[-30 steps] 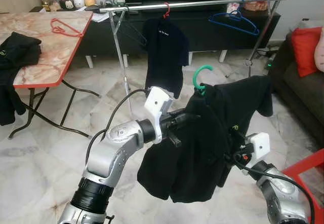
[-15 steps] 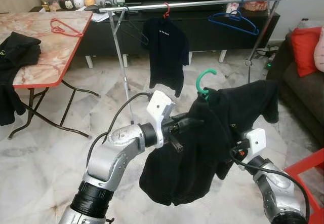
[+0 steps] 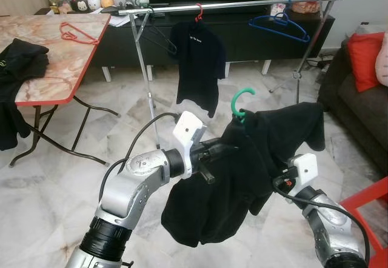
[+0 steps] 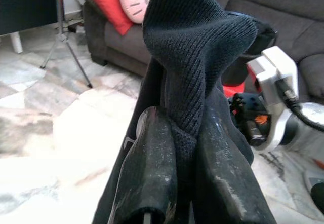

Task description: Hang hanger

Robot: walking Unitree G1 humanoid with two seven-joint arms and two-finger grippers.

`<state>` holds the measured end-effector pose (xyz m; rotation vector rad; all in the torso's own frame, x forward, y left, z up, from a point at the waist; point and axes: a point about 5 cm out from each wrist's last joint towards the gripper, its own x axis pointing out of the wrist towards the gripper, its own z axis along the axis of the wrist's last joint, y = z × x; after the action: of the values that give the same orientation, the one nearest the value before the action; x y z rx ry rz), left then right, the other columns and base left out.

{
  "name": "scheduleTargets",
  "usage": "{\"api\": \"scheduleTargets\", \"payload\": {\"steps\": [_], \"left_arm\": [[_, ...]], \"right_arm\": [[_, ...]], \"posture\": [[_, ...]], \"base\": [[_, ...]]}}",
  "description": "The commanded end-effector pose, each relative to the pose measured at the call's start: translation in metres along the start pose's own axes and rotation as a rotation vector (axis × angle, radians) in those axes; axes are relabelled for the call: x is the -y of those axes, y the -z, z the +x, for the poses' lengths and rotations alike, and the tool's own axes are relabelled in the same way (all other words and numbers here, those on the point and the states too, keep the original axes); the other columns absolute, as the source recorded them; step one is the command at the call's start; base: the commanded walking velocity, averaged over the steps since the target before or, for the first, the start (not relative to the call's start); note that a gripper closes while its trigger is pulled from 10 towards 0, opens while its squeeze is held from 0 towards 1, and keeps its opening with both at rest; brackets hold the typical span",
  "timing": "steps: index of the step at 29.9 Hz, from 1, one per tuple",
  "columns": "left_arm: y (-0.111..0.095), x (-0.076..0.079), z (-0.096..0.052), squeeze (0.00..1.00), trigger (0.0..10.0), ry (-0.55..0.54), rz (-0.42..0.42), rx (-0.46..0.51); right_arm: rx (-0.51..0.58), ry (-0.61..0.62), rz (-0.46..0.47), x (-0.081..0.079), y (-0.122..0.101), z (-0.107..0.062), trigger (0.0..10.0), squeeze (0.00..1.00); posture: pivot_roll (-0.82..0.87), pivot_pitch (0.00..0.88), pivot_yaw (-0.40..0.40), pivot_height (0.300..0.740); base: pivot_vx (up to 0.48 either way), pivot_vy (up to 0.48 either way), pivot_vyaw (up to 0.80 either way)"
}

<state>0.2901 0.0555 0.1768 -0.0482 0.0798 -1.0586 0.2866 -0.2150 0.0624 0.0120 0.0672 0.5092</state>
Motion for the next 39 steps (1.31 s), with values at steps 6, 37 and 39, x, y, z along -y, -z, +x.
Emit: {"api": "scheduleTargets", "payload": {"steps": [6,37,39], "left_arm": [[0.0,-0.002,-0.001,0.0,10.0,-0.025,0.03,0.001],[0.043,-0.02,-0.106,0.0,10.0,0.164,0.321,-0.425],[0.038,-0.02,-0.113,0.0,10.0,0.188,0.319,-0.409]], "right_arm": [[-0.01,-0.001,-0.012,0.0,0.001,0.001,0.0,0.0],[-0.143,-0.015,-0.1,0.013,0.005,-0.001,0.0,0.0],[-0.16,-0.017,-0.099,0.014,0.007,-0.002,0.0,0.0]], "posture": [[-0.02,0.0,-0.026,0.74],[-0.01,0.0,-0.036,0.74],[-0.01,0.0,-0.041,0.74]], "base": [[0.0,0.0,0.0],[0.0,0.0,0.0],[0.0,0.0,0.0]]}}
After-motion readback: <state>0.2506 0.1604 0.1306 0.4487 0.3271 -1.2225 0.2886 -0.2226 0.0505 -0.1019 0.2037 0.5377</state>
